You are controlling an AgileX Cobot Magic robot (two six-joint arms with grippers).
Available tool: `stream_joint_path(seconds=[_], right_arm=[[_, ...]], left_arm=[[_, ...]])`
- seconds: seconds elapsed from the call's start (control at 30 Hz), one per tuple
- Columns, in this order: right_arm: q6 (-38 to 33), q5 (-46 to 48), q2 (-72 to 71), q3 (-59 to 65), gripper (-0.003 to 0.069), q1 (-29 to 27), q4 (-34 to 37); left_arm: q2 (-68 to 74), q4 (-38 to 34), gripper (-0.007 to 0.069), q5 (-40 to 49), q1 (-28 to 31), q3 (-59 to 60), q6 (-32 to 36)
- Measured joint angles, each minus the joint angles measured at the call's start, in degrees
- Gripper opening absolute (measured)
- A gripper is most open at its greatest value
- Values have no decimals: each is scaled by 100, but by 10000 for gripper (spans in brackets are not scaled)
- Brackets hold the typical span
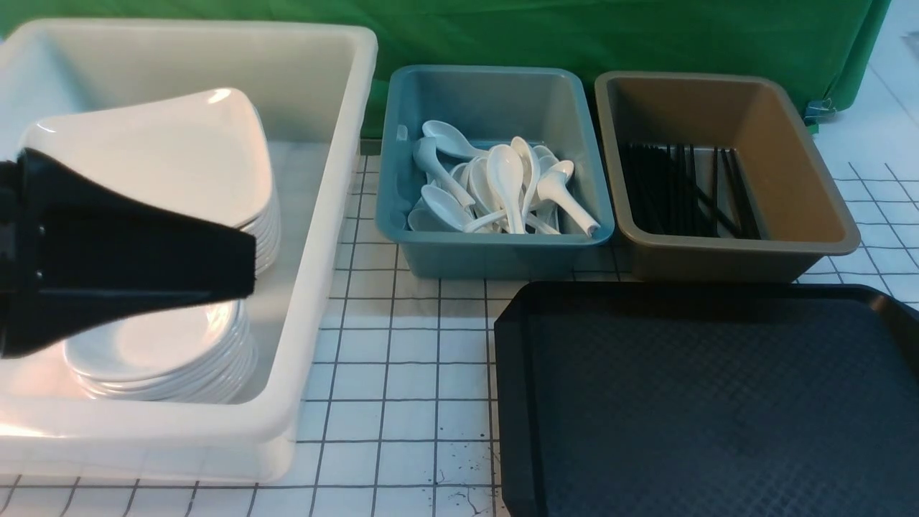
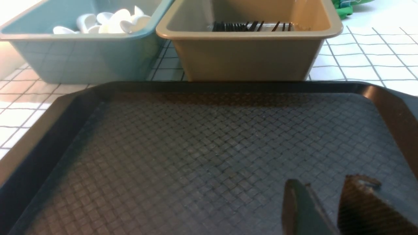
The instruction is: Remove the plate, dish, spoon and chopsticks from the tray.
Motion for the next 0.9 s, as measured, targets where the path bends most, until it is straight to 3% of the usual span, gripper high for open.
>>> stream_joint_path(seconds=[0.23, 0.6, 0.8, 0.9], right_arm=[[0, 5, 0, 0, 240, 0, -5], [0, 5, 0, 0, 240, 0, -5], [0, 5, 0, 0, 240, 0, -5], [0, 5, 0, 0, 240, 0, -5]], left_arm=[[-116, 536, 4, 86, 0, 0, 23], [-1512, 2205, 4, -59, 0, 26, -54], [-2388, 2799, 4, -1212, 0, 26, -67], [-2616, 2848, 4, -2277, 0, 26, -216]])
